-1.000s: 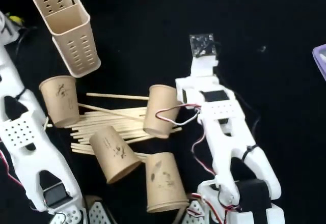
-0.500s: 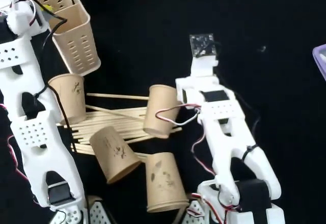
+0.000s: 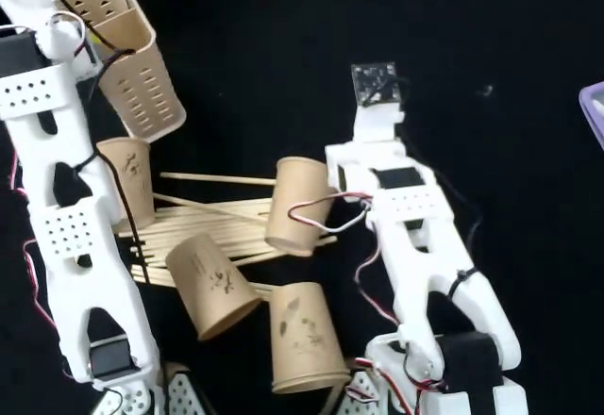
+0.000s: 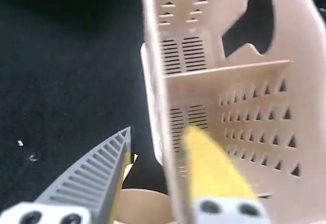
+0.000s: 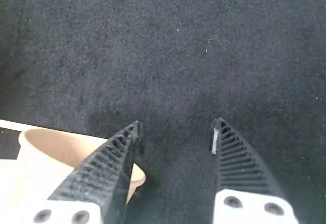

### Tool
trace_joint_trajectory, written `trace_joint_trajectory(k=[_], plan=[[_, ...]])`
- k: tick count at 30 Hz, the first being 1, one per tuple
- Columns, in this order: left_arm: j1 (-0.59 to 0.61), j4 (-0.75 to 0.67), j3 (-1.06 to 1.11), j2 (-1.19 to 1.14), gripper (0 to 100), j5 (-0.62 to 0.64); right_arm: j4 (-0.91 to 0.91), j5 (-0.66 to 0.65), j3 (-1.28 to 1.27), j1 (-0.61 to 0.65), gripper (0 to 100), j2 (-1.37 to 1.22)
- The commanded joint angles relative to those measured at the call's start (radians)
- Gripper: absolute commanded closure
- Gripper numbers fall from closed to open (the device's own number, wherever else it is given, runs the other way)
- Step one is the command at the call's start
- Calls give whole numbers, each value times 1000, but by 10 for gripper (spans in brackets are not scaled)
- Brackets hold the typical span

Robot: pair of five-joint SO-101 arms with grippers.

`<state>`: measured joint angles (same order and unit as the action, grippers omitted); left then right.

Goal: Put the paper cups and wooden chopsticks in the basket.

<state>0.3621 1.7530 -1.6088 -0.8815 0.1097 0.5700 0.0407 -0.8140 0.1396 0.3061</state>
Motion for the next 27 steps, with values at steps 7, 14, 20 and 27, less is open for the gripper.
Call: trace_joint_trajectory(k=[7,14,20,27], plan=[[-254,9,-48,20,971,-210,-21,5,4,17,786,1],[-384,9,-16,127,970,-328,-21,5,4,17,786,1],[-348,8,108,147,849,-327,-17,5,4,17,786,1],[-232,8,53,150,727,-97,-20,5,4,17,786,1]])
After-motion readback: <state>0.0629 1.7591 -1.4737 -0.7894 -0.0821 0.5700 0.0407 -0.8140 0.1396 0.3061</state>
